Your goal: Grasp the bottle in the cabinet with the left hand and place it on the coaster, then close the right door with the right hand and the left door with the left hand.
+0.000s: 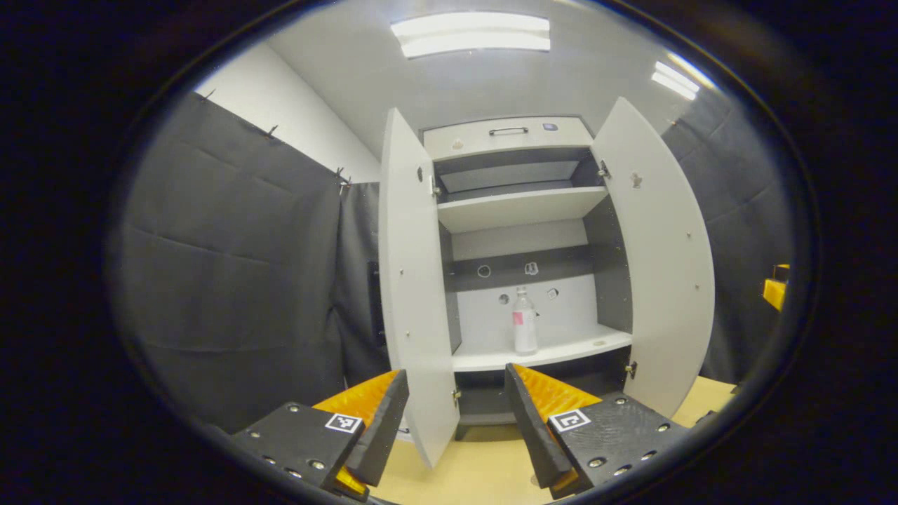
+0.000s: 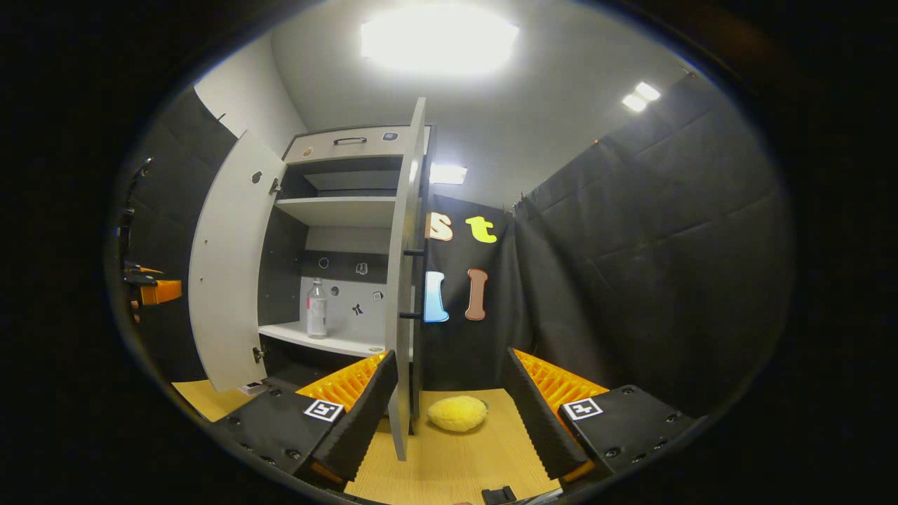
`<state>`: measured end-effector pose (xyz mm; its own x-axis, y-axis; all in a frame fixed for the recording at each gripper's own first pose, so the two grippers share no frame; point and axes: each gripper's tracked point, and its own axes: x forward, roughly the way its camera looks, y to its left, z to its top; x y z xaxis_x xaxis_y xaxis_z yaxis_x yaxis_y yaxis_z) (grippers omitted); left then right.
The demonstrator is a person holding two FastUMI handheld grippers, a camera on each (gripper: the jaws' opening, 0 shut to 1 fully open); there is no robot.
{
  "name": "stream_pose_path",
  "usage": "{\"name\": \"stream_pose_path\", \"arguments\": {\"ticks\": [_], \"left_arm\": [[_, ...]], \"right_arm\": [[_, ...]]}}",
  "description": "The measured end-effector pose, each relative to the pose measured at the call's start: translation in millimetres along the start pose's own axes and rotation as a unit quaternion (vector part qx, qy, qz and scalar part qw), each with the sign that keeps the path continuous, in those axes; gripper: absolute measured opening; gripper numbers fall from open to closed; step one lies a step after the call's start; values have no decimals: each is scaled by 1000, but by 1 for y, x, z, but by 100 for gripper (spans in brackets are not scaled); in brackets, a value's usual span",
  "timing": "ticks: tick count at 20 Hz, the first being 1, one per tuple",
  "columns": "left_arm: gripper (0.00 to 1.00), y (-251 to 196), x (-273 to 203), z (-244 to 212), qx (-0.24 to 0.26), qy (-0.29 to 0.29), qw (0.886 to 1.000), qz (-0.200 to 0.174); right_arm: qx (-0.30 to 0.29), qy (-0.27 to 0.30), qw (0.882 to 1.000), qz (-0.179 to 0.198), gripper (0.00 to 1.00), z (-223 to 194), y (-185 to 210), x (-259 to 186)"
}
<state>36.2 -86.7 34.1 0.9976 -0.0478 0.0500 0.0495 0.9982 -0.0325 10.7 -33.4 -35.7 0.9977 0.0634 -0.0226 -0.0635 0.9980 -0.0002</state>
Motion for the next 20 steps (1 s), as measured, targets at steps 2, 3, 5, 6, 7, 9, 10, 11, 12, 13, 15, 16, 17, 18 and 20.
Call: {"name": "stream_pose_path", "arguments": {"ticks": [2, 3, 5, 6, 7, 9, 10, 11, 12, 13, 15, 16, 17, 18, 20], "left_arm": [[81, -14, 16, 5, -13, -1, 1000, -13], [81, -20, 25, 7, -18, -3, 1000, -19], [81, -32, 45, 11, -19, -5, 999, -32], [81, -38, 56, 12, -16, -9, 999, -40], [81, -44, 68, 15, -13, -13, 999, -48], [81, -57, 90, 14, -10, -14, 998, -65], [81, -64, 102, 11, -13, -12, 997, -73], [81, -70, 113, 9, -19, -9, 996, -82], [81, -76, 124, 5, -26, -7, 996, -89], [81, -80, 136, 4, -33, -4, 995, -95], [81, -88, 161, 0, -41, -4, 994, -106], [81, -91, 172, -2, -43, -3, 993, -110], [81, -94, 184, -3, -44, -4, 992, -114], [81, -97, 196, -5, -45, -5, 992, -118], [81, -101, 222, -8, -47, -7, 991, -122]], "right_arm": [[0, 1, 1000, -2, 97, -3, -5, 0], [-1, 3, 1000, -5, 97, -6, -8, 0], [0, 8, 1000, -15, 93, -11, -15, 3], [3, 10, 1000, -21, 93, -12, -17, 4], [5, 12, 1000, -28, 93, -14, -19, 5], [7, 15, 999, -43, 97, -14, -24, 6], [5, 12, 999, -49, 98, -12, -24, 7], [0, 7, 999, -54, 93, -10, -24, 9], [-6, 5, 998, -59, 93, -8, -23, 12], [-12, 5, 998, -66, 93, -9, -25, 16], [-16, 6, 996, -82, 98, -9, -26, 20], [-14, 7, 996, -90, 93, -10, -26, 22], [-12, 8, 995, -97, 93, -11, -27, 23], [-12, 11, 994, -104, 93, -13, -28, 25], [-15, 15, 993, -120, 93, -16, -29, 30]]}}
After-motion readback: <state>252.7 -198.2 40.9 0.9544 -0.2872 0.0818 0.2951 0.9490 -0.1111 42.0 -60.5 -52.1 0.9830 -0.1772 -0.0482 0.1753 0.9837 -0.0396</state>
